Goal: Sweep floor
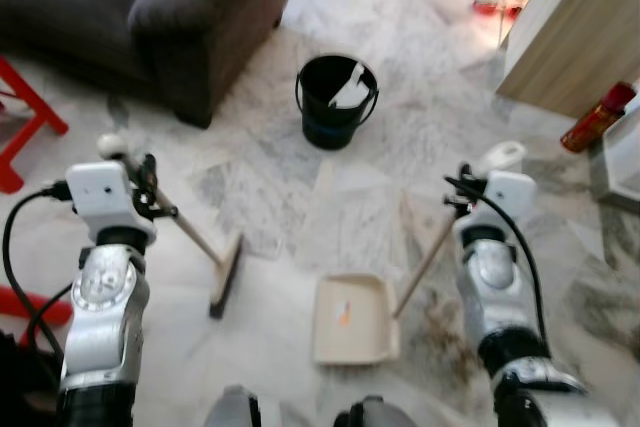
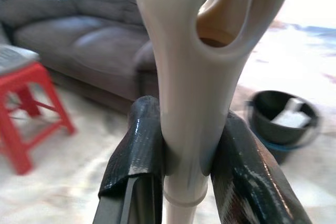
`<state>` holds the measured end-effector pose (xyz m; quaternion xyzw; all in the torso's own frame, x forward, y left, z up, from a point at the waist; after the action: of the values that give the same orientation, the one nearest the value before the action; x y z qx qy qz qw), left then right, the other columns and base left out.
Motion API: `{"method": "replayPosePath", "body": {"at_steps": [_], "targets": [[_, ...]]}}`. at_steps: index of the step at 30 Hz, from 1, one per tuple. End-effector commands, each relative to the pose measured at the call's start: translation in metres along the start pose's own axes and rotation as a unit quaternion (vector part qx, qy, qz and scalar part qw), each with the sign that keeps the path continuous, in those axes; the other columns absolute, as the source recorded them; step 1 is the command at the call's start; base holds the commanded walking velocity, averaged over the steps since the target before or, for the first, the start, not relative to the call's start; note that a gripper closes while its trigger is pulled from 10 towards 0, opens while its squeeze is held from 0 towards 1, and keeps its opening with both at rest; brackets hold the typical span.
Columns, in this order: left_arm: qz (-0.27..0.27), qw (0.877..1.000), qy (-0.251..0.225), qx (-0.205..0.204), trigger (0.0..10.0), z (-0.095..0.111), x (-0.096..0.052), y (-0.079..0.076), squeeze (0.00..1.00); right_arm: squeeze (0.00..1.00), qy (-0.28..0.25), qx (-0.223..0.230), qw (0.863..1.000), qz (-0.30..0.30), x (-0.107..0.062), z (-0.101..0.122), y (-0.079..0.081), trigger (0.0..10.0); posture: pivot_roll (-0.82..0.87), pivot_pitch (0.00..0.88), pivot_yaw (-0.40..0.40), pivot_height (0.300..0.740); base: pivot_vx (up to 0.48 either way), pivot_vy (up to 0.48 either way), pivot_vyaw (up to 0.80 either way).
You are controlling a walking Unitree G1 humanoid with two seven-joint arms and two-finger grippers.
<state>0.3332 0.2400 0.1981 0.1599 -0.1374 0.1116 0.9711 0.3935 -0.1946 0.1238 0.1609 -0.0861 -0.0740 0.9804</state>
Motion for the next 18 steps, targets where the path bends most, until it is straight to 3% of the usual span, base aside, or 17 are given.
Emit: {"method": "replayPosePath", "body": {"at_steps": [1, 18], "targets": [[0.006, 1.000, -0.031, 0.002, 10.0, 0.0138, -0.0003, 0.0008, 0.00, 0.00, -0.015, 0.006, 1.000, -0.009, 0.0020, 0.0089, -0.0067, 10.0, 0.11, 0.234, -0.079, 0.740, 0.281, 0.000, 0.00], [0.016, 0.999, -0.041, 0.008, 10.0, 0.0186, 0.0004, 0.0083, 0.00, 0.00, -0.011, 0.008, 1.000, -0.006, 0.0030, 0.0083, -0.0047, 10.0, 0.11, 0.216, -0.084, 0.740, 0.283, 0.000, 0.00]]}}
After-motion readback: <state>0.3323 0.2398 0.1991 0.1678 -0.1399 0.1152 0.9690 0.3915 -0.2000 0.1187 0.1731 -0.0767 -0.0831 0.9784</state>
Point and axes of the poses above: a point about 5 cm out from each wrist's last joint towards the gripper, its own x axis pointing out of the wrist towards the gripper, its own z axis along the axis of the wrist's last joint, y = z × x, the point moved 4 cm from there along x, pointing out of the wrist towards the gripper, and after that the axes turned 15 degrees about x, right-handed, at the moved point
